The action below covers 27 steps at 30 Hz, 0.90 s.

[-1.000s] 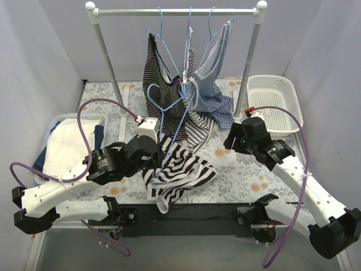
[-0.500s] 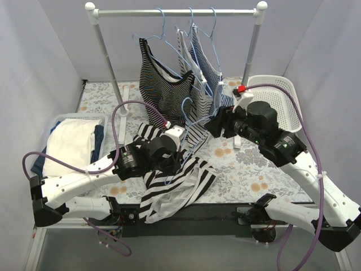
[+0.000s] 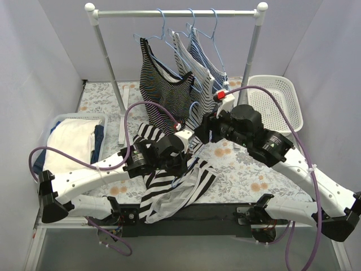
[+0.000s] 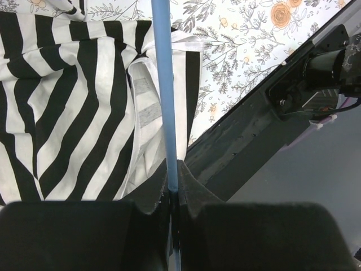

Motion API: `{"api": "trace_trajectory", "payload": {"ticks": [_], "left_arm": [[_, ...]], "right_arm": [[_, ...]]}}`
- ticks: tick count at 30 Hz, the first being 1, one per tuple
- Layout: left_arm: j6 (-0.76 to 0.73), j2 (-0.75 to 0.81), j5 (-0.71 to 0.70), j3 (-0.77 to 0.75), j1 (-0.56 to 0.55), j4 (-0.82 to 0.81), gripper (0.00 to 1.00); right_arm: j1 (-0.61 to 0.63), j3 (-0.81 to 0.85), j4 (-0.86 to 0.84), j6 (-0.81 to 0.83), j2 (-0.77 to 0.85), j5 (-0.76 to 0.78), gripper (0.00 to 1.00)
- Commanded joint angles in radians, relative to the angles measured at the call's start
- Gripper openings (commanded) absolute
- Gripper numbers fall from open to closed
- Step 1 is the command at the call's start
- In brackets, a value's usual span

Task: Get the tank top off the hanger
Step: Place the hanger at the clothesline.

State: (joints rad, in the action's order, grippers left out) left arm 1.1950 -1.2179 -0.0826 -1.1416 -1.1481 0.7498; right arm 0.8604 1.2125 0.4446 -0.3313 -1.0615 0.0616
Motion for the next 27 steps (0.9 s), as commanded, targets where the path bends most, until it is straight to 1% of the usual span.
{"api": "trace_trajectory", "payload": {"ticks": [1,4,5,10,11,13,14,16,19,20,21,23,24,25,27], "left_arm": [[-0.005,0.040,0.066,0.005,0.001,0.006,0.00],[-0.005,0.044,0.081,0.014,0.001,0.009,0.00],[-0.002,0.046,0.110,0.017,-0.001,0.011,0.00],[-0.005,0.060,0.133,0.029,0.001,0.006,0.00],[-0.006,0.061,0.138,0.028,0.001,0.003,0.00],[-0.008,0.060,0.152,0.028,0.001,0.003,0.00],[-0.008,0.060,0.155,0.029,0.001,0.000,0.00],[-0.012,0.063,0.165,0.032,-0.001,0.000,0.00],[-0.012,0.072,0.178,0.040,-0.001,-0.003,0.00],[-0.014,0.075,0.184,0.045,0.001,-0.006,0.00],[-0.015,0.078,0.187,0.046,-0.001,-0.006,0.00],[-0.012,0.087,0.179,0.052,-0.001,-0.006,0.00],[-0.011,0.090,0.175,0.055,-0.001,-0.004,0.00],[-0.008,0.098,0.166,0.056,-0.001,-0.001,0.00],[0.006,0.104,0.129,0.051,0.001,0.019,0.03]], "right_arm": [[0.003,-0.002,-0.069,0.040,0.035,0.069,0.64],[0.003,-0.002,-0.079,0.054,0.021,0.057,0.64],[0.003,-0.007,-0.087,0.057,0.020,0.046,0.64],[0.003,-0.033,-0.138,0.069,0.000,-0.003,0.62],[0.003,-0.036,-0.155,0.067,-0.003,-0.020,0.59],[0.003,-0.039,-0.167,0.066,-0.015,-0.032,0.48],[0.003,-0.036,-0.167,0.067,-0.021,-0.042,0.45],[0.003,-0.037,-0.170,0.066,-0.026,-0.049,0.43],[0.003,-0.053,-0.182,0.071,-0.015,-0.042,0.37],[0.003,-0.054,-0.182,0.072,-0.014,-0.040,0.33],[0.003,-0.057,-0.188,0.075,-0.012,-0.042,0.24],[0.003,-0.060,-0.192,0.072,-0.006,-0.026,0.14],[0.003,-0.061,-0.190,0.069,-0.005,-0.022,0.03],[0.003,-0.062,-0.190,0.064,-0.002,-0.016,0.01],[0.003,-0.070,-0.184,0.049,0.003,0.021,0.01]]}}
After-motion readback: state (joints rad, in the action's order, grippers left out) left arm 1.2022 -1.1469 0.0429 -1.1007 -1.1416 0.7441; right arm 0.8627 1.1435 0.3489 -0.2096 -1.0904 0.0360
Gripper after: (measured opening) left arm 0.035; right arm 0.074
